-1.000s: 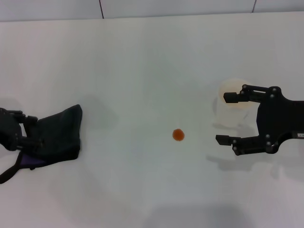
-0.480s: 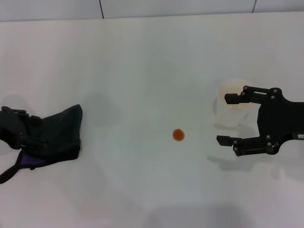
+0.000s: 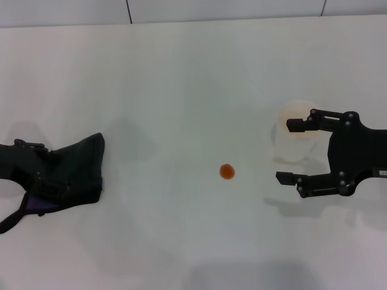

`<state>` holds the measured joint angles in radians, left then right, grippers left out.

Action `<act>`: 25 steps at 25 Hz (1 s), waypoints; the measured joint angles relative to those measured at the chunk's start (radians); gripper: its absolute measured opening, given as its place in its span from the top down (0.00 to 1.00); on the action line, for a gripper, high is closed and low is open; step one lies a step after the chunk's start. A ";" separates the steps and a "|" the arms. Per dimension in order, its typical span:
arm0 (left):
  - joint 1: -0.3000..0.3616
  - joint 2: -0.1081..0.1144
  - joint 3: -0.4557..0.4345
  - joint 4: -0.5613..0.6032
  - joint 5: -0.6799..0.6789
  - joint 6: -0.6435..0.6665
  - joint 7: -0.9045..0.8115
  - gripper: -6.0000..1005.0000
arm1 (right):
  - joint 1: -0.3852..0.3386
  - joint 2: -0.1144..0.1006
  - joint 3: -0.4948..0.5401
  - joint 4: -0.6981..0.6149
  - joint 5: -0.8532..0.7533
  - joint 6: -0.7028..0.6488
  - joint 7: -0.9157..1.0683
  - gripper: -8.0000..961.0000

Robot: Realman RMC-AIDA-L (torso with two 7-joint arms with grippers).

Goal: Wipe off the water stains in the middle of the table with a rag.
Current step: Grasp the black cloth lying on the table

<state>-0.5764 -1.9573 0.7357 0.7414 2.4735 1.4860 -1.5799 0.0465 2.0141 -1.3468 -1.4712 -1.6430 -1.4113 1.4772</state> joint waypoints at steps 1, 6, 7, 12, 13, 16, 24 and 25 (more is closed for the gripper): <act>0.000 0.000 0.000 0.000 0.000 0.000 0.000 0.15 | 0.000 0.000 0.000 0.000 0.000 0.000 0.000 0.09; 0.000 0.000 0.001 -0.017 0.002 -0.024 0.011 0.15 | 0.001 0.000 0.000 0.000 0.000 0.000 0.000 0.09; 0.000 0.000 0.001 -0.019 0.002 -0.025 0.013 0.15 | 0.001 0.000 0.000 0.000 0.000 0.000 0.000 0.09; -0.001 -0.004 0.011 -0.021 0.001 -0.029 0.018 0.15 | -0.001 0.000 -0.001 0.000 0.008 0.000 0.000 0.09; -0.001 -0.005 0.012 -0.021 0.000 -0.029 0.018 0.15 | -0.001 0.000 -0.002 0.000 0.009 0.000 0.000 0.09; -0.001 -0.008 0.016 -0.021 -0.001 -0.030 0.019 0.15 | -0.002 0.000 -0.003 0.000 0.009 0.000 0.000 0.09; -0.002 -0.013 0.024 -0.019 0.000 -0.030 0.017 0.15 | -0.003 0.000 -0.005 0.000 0.010 0.000 0.000 0.09; -0.002 -0.013 0.024 -0.018 0.000 -0.030 0.016 0.15 | -0.003 0.000 -0.005 0.000 0.010 0.000 0.000 0.09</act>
<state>-0.5785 -1.9702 0.7600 0.7233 2.4734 1.4556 -1.5644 0.0433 2.0141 -1.3515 -1.4711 -1.6335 -1.4118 1.4773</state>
